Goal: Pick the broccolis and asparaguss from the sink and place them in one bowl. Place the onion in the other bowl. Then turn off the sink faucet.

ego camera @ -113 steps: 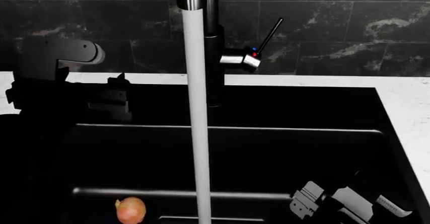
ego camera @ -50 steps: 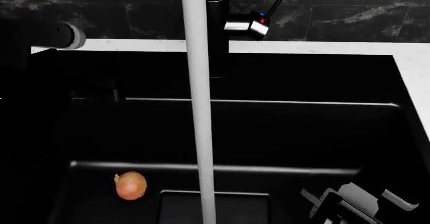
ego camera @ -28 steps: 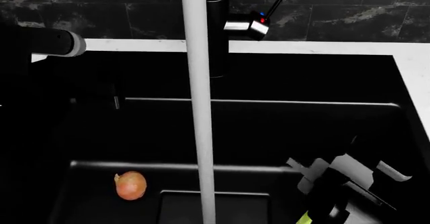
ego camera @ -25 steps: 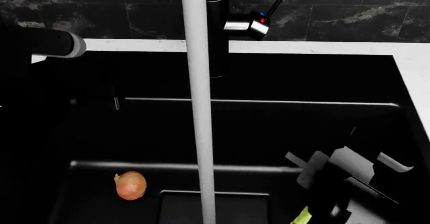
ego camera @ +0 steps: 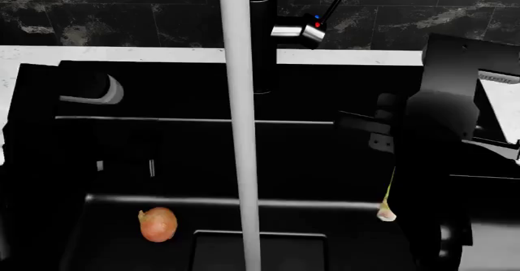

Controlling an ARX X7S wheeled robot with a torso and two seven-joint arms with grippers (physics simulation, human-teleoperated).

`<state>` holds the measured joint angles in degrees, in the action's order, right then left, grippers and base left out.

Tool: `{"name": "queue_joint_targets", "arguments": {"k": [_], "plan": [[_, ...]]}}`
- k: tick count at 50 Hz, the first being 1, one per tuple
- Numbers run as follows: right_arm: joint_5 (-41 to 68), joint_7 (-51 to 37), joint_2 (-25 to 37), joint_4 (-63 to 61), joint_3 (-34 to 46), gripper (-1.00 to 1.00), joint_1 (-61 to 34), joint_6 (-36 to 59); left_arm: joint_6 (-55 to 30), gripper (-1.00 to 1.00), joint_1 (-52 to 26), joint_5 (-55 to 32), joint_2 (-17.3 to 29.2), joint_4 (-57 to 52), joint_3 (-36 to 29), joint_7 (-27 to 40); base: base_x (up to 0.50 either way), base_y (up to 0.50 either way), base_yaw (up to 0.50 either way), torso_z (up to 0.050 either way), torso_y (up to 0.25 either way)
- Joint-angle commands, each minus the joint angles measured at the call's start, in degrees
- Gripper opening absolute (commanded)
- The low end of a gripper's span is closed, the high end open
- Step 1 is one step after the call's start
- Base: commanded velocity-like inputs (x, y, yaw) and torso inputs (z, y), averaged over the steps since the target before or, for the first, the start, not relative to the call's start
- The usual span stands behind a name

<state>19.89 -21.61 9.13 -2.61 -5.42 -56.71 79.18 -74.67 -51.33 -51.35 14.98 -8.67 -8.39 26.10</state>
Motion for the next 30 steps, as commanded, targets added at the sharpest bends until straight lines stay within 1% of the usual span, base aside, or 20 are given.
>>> {"name": "queue_joint_targets", "arguments": {"k": [1,2,3,4,5,6,7,8,9,10,13,14,15,16,18,21,22,24,28,30], "plan": [[2.9,0.7,3.0,-10.2,1.9,-1.00,-3.7,8.9,-14.9,1.00,-1.9,-23.8,-0.5,5.3,0.8,16.3,0.00,0.00,0.00,0.000,0.000],[3.4,0.8,2.9,-10.8,1.6,-1.00,-3.3,9.1,-12.6,1.00,-2.5,-21.2,-0.6,6.5,-0.2,16.5,0.00,0.00,0.00,0.000,0.000],[3.4,0.7,3.3,-11.0,2.1,-1.00,-3.2,9.3,-12.1,1.00,-3.1,-20.7,-0.4,7.3,-1.1,15.4,0.00,0.00,0.00,0.000,0.000],[3.5,0.7,3.9,-11.2,3.0,-1.00,-3.1,9.1,-13.5,1.00,-3.6,-22.5,-1.8,11.9,0.6,17.6,0.00,0.00,0.00,0.000,0.000],[4.0,1.3,4.3,-11.2,3.7,-1.00,-3.3,9.2,-12.5,1.00,-4.4,-20.7,-1.5,12.7,-1.8,15.9,0.00,0.00,0.00,0.000,0.000],[4.4,2.1,5.3,-11.8,5.4,-1.00,-3.6,8.7,-13.7,1.00,-4.8,-21.7,-1.9,15.4,-1.4,16.9,0.00,0.00,0.00,0.000,0.000],[4.6,2.4,6.1,-12.3,6.5,-1.00,-4.2,8.4,-13.6,1.00,-5.1,-21.1,-1.7,15.8,-2.9,16.5,0.00,0.00,0.00,0.000,0.000],[5.1,3.1,6.4,-12.7,6.4,-1.00,-4.6,7.9,-14.8,1.00,-5.3,-23.1,-2.5,18.6,-2.2,19.2,0.00,0.00,0.00,0.000,0.000],[5.2,3.7,7.6,-13.2,8.2,-1.00,-5.2,7.3,-14.9,1.00,-5.7,-24.0,-1.9,19.1,-3.7,19.1,0.00,0.00,0.00,0.000,0.000],[6.8,5.7,7.8,-13.8,7.7,-1.00,-5.7,6.8,-14.9,1.00,-5.4,-25.7,-2.3,20.1,-4.3,21.0,0.00,0.00,0.00,0.000,0.000],[7.7,6.6,8.4,-14.3,7.9,-1.00,-6.0,6.8,-14.7,1.00,-5.4,-30.9,-2.9,24.2,-3.7,26.3,0.00,0.00,0.00,0.000,0.000],[7.9,6.5,8.3,-14.6,7.5,-1.00,-5.9,7.3,-13.3,1.00,-5.3,-28.3,-2.5,22.9,-6.7,23.5,0.00,0.00,0.00,0.000,0.000],[8.2,6.4,8.2,-15.0,7.1,-1.00,-5.7,7.9,-13.7,1.00,-5.3,-29.2,-2.7,25.0,-6.5,24.2,0.00,0.00,0.00,0.000,0.000],[8.5,5.8,7.3,-14.8,5.5,-1.00,-5.4,9.4,-12.5,1.00,-5.1,-26.8,-2.2,24.1,-9.1,22.1,0.00,0.00,0.00,0.000,0.000],[8.9,5.4,7.8,-15.7,6.4,-1.00,-4.8,10.1,-10.3,1.00,-4.6,-24.2,-2.0,26.3,-11.1,19.8,0.00,0.00,0.00,0.000,0.000],[13.2,1.5,8.2,-15.8,4.5,-1.00,-4.2,10.7,-9.5,1.00,-3.9,-23.0,-2.2,27.3,-12.5,20.2,0.00,0.00,0.00,0.000,0.000],[14.4,0.5,8.5,-15.8,4.5,-1.00,-3.9,10.6,-10.3,1.00,-3.7,-24.0,-2.6,28.2,-11.6,22.2,0.00,0.00,0.00,0.000,0.000],[15.6,-0.5,8.9,-14.7,4.9,-1.00,-4.7,10.5,-10.4,1.00,-4.3,-24.4,-2.8,30.5,-10.9,23.3,0.00,0.00,0.00,0.000,0.000],[17.6,-1.6,9.7,-13.8,5.9,-1.00,-6.8,10.4,-10.2,1.00,-4.0,-24.2,-3.2,32.7,-12.0,23.4,0.00,0.00,0.00,0.000,0.000],[19.0,-2.8,9.9,-13.3,5.4,-1.00,-7.1,10.5,-9.3,1.00,-3.9,-22.7,-2.9,33.3,-13.9,21.6,0.00,0.00,0.00,0.000,0.000]]}}
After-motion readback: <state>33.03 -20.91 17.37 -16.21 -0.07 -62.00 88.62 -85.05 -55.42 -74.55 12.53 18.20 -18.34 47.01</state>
